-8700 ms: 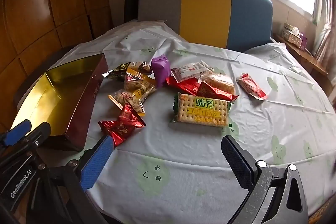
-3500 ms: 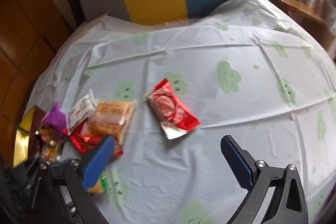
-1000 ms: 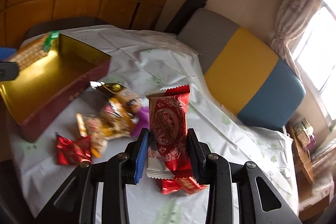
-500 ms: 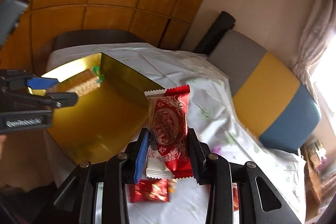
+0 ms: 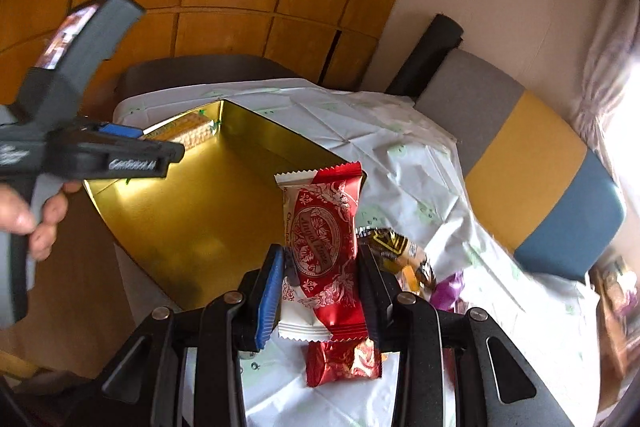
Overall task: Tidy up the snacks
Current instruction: 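Carry the cracker pack into the gold tray and open the left tool, then carry the red-white cake into the gold tray and open the right tool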
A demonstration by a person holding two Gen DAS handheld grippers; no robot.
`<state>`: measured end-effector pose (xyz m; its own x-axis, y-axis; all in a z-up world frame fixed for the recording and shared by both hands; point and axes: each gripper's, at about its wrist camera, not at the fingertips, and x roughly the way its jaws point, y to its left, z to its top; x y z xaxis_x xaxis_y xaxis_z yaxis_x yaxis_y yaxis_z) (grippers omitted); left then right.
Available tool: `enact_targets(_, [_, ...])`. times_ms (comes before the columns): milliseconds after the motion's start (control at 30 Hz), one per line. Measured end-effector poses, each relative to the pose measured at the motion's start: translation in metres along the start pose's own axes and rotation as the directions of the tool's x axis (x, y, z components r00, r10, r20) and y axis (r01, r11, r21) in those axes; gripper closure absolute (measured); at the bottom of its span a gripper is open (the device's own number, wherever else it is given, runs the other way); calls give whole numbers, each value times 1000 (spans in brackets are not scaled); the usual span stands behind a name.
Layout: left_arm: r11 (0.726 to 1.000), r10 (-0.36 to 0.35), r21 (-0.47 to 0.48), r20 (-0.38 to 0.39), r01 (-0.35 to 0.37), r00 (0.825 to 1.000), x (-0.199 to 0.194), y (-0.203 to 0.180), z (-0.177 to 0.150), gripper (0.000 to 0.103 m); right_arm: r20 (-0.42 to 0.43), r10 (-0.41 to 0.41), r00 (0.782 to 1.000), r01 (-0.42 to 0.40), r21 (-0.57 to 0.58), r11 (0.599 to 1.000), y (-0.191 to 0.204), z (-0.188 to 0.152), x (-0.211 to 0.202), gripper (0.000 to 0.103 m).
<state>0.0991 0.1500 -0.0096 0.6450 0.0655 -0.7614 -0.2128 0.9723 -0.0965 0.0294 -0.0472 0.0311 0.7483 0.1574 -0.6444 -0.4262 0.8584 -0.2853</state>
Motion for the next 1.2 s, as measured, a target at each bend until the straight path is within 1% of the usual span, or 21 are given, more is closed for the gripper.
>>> enact_targets(67, [1000, 21, 8, -33, -21, 999, 12, -3, 5, 47, -8, -8, 1000, 8, 31, 999, -6, -5, -3, 67])
enact_targets(100, [999, 39, 28, -51, -38, 998, 18, -7, 6, 46, -12, -15, 1000, 16, 52, 999, -9, -8, -5, 67])
enact_targets(167, [997, 60, 42, -66, -57, 996, 25, -11, 5, 45, -23, -20, 1000, 22, 92, 996, -17, -13, -7, 67])
enact_targets(233, [997, 74, 25, -53, -73, 996, 24, -12, 2, 30, -39, -28, 999, 33, 138, 990, -26, -20, -7, 67])
enact_targets(300, [998, 56, 13, -30, -56, 998, 20, -15, -3, 22, -63, -21, 998, 32, 184, 982, -33, -28, -5, 67])
enact_targets(333, [999, 47, 10, -25, -47, 999, 18, -16, -6, 22, -77, -16, 997, 32, 213, 977, -38, -34, -2, 67])
enact_targets(400, [999, 52, 7, -21, -52, 998, 13, -17, -11, 22, -97, -12, 995, 35, 243, 969, -41, -43, 1, 67])
enact_targets(500, [1000, 21, 3, 10, -21, 1000, -4, -18, -23, 22, -119, -12, 993, 45, 280, 959, -44, -57, 4, 67])
enact_targets(567, [999, 22, 24, 35, -23, 999, -15, -21, -31, 22, -127, -13, 992, 50, 299, 953, -46, -64, 5, 67])
enact_targets(633, [999, 9, 43, 66, -11, 998, -29, -26, -40, 22, -129, -20, 991, 60, 312, 948, -49, -70, 4, 67])
enact_targets(700, [998, -17, 60, 76, 13, 997, -39, -32, -48, 22, -134, -23, 991, 67, 335, 940, -51, -76, 3, 67])
enact_targets(800, [996, -40, 88, 93, 32, 995, -52, -43, -60, 22, -138, -21, 990, 74, 393, 917, -57, -85, 1, 67])
enact_targets(933, [992, -82, 104, 84, 73, 993, -61, -59, -70, 22, -140, 6, 990, 62, 477, 877, -69, -97, 1, 67])
enact_targets(1033, [987, -91, 137, 81, 80, 993, -64, -70, -73, 22, -141, 6, 990, 65, 495, 866, -74, -102, 0, 67])
enact_targets(1200, [980, -95, 184, 79, 79, 992, -66, -83, -80, 22, -135, 4, 991, 65, 505, 860, -76, -104, -3, 67])
